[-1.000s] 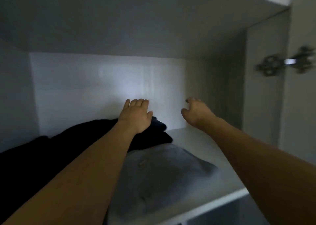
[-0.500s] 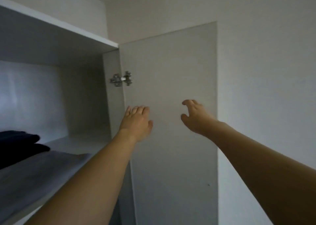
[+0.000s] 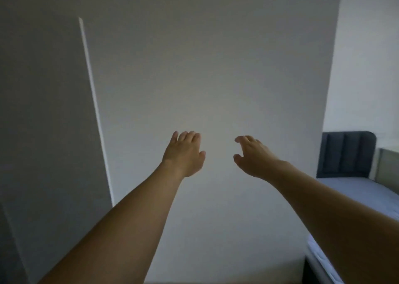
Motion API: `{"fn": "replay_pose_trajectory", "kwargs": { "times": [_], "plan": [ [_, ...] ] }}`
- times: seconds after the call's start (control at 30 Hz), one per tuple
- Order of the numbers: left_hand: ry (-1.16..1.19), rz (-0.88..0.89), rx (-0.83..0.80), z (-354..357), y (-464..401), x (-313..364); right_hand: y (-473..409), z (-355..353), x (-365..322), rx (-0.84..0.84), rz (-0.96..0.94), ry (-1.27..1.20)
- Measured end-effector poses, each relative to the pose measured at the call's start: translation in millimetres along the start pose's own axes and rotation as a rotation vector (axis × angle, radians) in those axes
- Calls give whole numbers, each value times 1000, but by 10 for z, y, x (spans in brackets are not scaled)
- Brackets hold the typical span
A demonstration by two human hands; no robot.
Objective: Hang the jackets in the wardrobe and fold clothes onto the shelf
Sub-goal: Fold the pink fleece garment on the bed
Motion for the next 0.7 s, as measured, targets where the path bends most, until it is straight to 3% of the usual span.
{"fn": "replay_pose_trajectory", "kwargs": {
  "times": [0.07,0.27,0.43,0.57,0.7],
  "plan": [
    [26,71,-24,104,-168,583,110,-114,560,-34,59,16],
    [158,68,-81,491,-873,1903,492,-373,2101,-27,178,20],
    [287,172,-148,845,-1228,3620,972,-717,3693,-85,331,35],
    [297,230,-164,1061,-1454,4835,1311,-942,4979,-17,446,-1],
    [264,162,-380,1454,-1443,5681,1720,-749,6025,-220,474,-65]
  ]
}}
Point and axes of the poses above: each hand's wrist, its own y-axis away from the middle knuckle, its own z-axis out of the palm, x = y × z, the point moved 4 cm from there along -y, towards the middle knuckle, and after that the axes turned 6 degrees about z, right-handed, at the moved point
